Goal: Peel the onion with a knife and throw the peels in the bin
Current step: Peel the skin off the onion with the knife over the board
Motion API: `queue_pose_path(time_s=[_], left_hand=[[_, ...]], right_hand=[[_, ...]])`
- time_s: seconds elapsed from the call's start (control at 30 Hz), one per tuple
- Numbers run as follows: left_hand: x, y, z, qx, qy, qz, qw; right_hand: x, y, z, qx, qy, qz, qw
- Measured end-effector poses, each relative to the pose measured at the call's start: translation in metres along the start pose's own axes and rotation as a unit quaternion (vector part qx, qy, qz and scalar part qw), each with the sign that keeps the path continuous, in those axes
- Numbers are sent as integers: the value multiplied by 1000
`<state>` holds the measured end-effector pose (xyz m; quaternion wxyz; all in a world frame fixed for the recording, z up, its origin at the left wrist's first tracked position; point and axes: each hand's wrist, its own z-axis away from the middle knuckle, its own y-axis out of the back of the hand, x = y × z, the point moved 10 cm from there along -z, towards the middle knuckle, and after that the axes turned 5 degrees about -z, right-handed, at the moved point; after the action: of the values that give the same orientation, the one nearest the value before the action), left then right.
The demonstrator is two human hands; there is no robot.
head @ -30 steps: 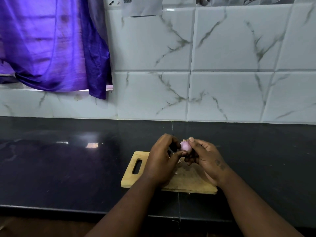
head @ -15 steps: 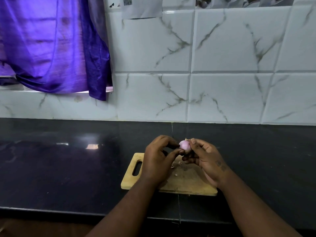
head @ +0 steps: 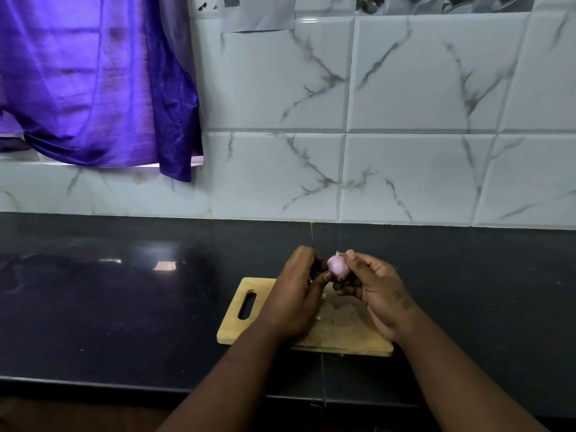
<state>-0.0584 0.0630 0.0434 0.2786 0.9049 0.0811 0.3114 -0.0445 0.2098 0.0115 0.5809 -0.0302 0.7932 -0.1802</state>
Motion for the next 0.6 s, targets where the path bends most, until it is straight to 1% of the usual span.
queue_pose_path(time_s=[0.13, 0.3, 0.37, 0.47, 0.6], left_hand=[[1, -7, 0, -19, -13, -18, 1000], [-12, 17, 0, 80, 46, -23, 995], [-13, 22, 1, 101, 56, 16, 993], [-9, 21, 1, 89, 46, 71, 992], [-9, 18, 2, 69, 64, 105, 990]], right_hand=[[-6, 3, -1, 12, 25, -1, 1000], [-4, 1, -1, 4, 28, 11, 1000], [-4, 0, 0, 0, 23, -1, 1000], [-5, -1, 0, -6, 25, 30, 999], [-6, -3, 2, -19, 29, 49, 998]])
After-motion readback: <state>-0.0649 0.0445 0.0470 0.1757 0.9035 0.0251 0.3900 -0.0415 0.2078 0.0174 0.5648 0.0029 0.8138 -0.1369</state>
